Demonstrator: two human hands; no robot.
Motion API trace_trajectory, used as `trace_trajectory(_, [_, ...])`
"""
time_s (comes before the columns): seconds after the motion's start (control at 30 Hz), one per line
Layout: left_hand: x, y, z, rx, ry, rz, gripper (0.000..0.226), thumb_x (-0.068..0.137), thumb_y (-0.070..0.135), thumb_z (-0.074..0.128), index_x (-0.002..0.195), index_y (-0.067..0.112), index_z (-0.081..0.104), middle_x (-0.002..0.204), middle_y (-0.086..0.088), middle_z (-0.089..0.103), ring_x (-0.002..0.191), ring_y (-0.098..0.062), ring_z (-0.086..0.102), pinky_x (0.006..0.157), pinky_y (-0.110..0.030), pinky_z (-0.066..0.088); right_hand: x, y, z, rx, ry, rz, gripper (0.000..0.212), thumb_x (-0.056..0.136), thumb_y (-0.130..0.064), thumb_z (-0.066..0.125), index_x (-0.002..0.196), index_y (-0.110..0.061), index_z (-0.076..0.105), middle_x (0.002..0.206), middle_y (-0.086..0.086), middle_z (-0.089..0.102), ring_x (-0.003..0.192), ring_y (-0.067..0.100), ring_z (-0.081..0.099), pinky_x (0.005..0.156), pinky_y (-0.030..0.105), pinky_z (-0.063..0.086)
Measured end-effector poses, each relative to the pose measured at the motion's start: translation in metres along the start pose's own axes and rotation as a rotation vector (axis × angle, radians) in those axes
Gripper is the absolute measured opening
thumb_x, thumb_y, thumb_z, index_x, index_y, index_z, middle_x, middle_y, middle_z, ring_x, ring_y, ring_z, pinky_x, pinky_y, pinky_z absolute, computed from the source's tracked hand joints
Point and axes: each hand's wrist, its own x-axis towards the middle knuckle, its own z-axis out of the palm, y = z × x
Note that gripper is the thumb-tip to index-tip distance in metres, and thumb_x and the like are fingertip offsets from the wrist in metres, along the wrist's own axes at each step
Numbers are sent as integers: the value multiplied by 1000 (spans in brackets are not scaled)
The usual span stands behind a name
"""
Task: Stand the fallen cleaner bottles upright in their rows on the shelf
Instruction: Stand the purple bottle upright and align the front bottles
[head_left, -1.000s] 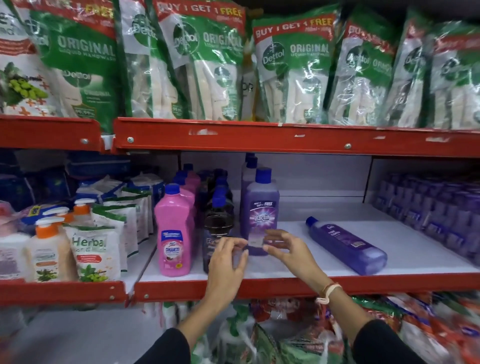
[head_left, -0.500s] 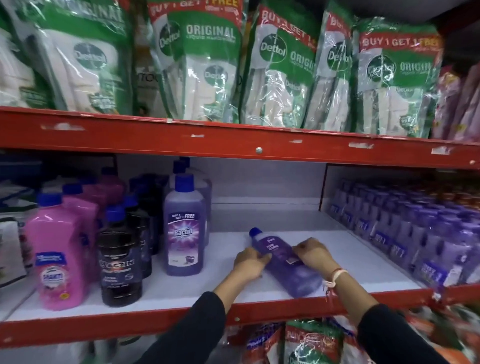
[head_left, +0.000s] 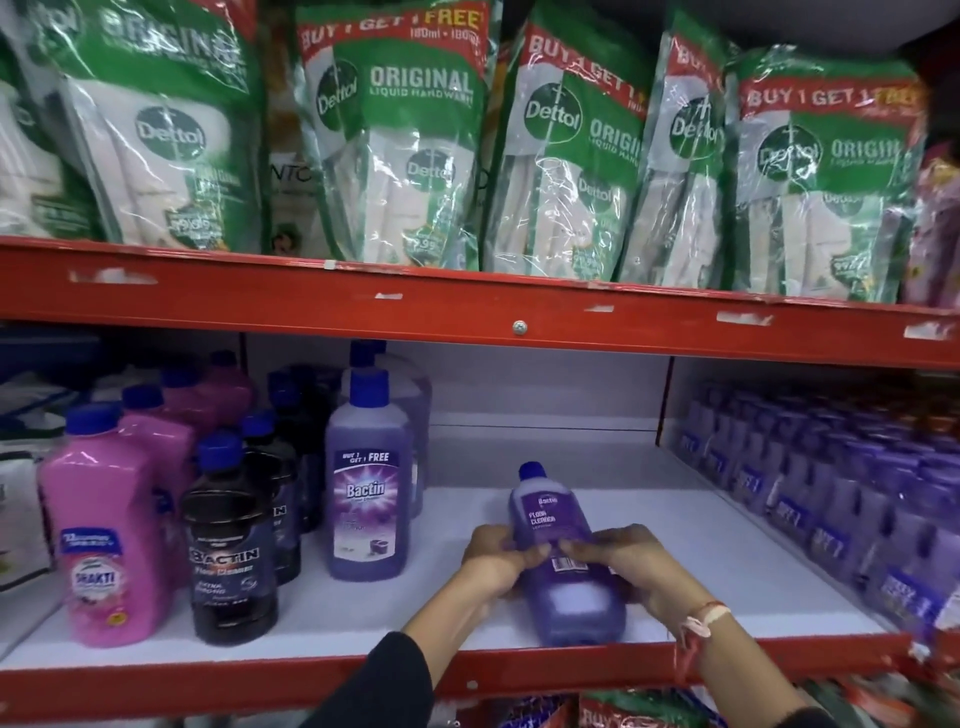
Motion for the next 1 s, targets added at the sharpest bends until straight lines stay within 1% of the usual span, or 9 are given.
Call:
trace_trajectory(0.07, [-14,5,-10,-14,-1,114,33,70,5,79,99,12,64,92,-6,70,80,-21,67,70,-32,59,-10,-1,5,74,14,-75,53,56,-15,90,102,-8,65,87,12,76,68,22,73,55,25,56])
trace_trajectory(0.17, [-32,11,-30,40,26,300,52,68,1,79,114,14,58,94,3,64,86,-17,64,72,-26,57,-22,-8,20,177,10,-193,72,43,-16,91,110,-13,63,97,9,76,80,23,73,62,30,59])
trace_trajectory(0.23, [-44,14,-50,81,37,382,59,67,-1,78,119,16,55,96,8,63,82,-5,66,65,-15,55,-30,-11,38,214,20,-260,78,39,-19,91,111,-17,62,100,3,73,83,20,73,61,30,60])
trace_trajectory(0.33, [-61,16,-87,123,74,481,65,66,-6,78,117,26,53,94,16,65,77,10,67,60,-7,52,-41,-16,73,241,24,-367,79,40,-23,92,112,-21,60,104,0,70,84,19,74,63,30,61])
trace_trajectory(0.5, [-88,10,-139,142,170,563,74,67,-6,77,126,28,50,105,16,68,89,1,69,68,-14,56,-56,-24,124,205,23,-488,74,46,-32,91,113,-26,61,106,-6,70,83,16,75,65,29,62])
trace_trajectory(0.67, [-106,5,-165,120,225,579,81,69,-11,73,132,30,43,128,3,59,108,-10,63,90,-24,56,-70,-29,155,153,7,-574,63,55,-31,88,111,-34,58,104,-17,68,85,7,71,58,13,56])
trace_trajectory(0.8, [-110,3,-168,163,237,562,76,71,-4,74,133,28,43,126,-3,57,103,-4,63,78,-12,55,-78,-19,163,102,122,-608,53,60,-28,87,107,-23,62,98,-13,70,88,-4,67,62,4,52])
trace_trajectory(0.9, [-111,3,-167,205,231,538,70,72,1,76,134,11,45,129,-11,48,103,-9,60,81,-16,56,-88,-2,177,47,283,-620,44,64,-37,83,101,-19,66,95,-10,71,84,-5,68,59,-2,47])
trace_trajectory(1.0, [-113,1,-168,181,230,528,53,73,16,78,120,21,54,121,-2,57,100,-2,63,78,-12,54,-94,6,189,-12,248,-652,57,69,-43,78,119,-21,62,115,-7,58,99,4,64,76,10,55])
